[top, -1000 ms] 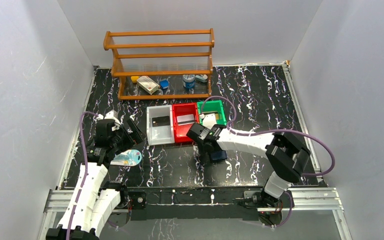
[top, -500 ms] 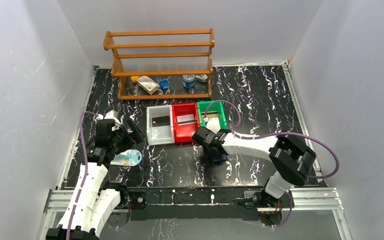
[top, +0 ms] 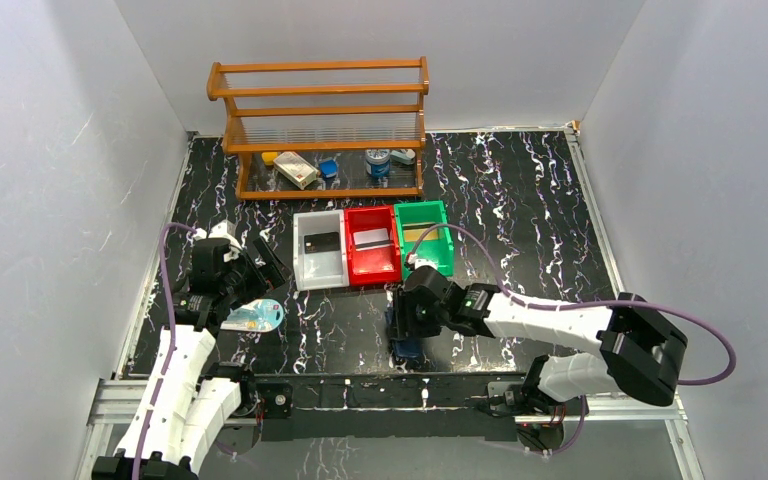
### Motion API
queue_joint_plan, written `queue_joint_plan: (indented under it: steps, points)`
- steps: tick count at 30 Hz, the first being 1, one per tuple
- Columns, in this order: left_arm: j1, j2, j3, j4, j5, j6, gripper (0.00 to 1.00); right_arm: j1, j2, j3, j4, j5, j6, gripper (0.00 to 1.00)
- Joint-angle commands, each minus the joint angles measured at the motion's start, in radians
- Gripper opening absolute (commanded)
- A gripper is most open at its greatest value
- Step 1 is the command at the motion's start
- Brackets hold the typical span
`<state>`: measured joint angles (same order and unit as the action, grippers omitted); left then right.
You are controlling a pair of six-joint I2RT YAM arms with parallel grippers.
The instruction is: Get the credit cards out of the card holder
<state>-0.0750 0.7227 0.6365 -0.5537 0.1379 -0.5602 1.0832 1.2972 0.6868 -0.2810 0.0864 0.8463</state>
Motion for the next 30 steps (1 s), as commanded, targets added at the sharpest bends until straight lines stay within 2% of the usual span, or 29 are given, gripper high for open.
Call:
queue_joint_plan:
  steps: [1, 7, 12, 19, 24, 30]
  points:
    - [0.004, -0.011, 0.019, -0.004, 0.018, 0.01, 0.98, 0.006, -0.014, -0.052, 0.266, -0.225, 0.08, 0.51]
    - [0.004, -0.015, 0.018, -0.002, 0.03, 0.008, 0.98, -0.029, -0.005, -0.117, 0.416, -0.317, 0.128, 0.51]
    - [0.004, -0.014, 0.016, 0.0, 0.04, 0.006, 0.98, -0.131, -0.069, -0.257, 0.559, -0.411, 0.18, 0.51]
    - [0.004, 0.0, 0.01, 0.018, 0.094, 0.011, 0.98, -0.271, -0.133, -0.329, 0.493, -0.435, 0.142, 0.55]
    - [0.004, 0.006, 0.006, 0.029, 0.125, 0.019, 0.98, -0.326, -0.2, -0.33, 0.384, -0.405, 0.1, 0.62]
    - [0.005, 0.009, 0.005, 0.032, 0.134, 0.022, 0.98, -0.378, -0.248, -0.391, 0.328, -0.398, 0.091, 0.64]
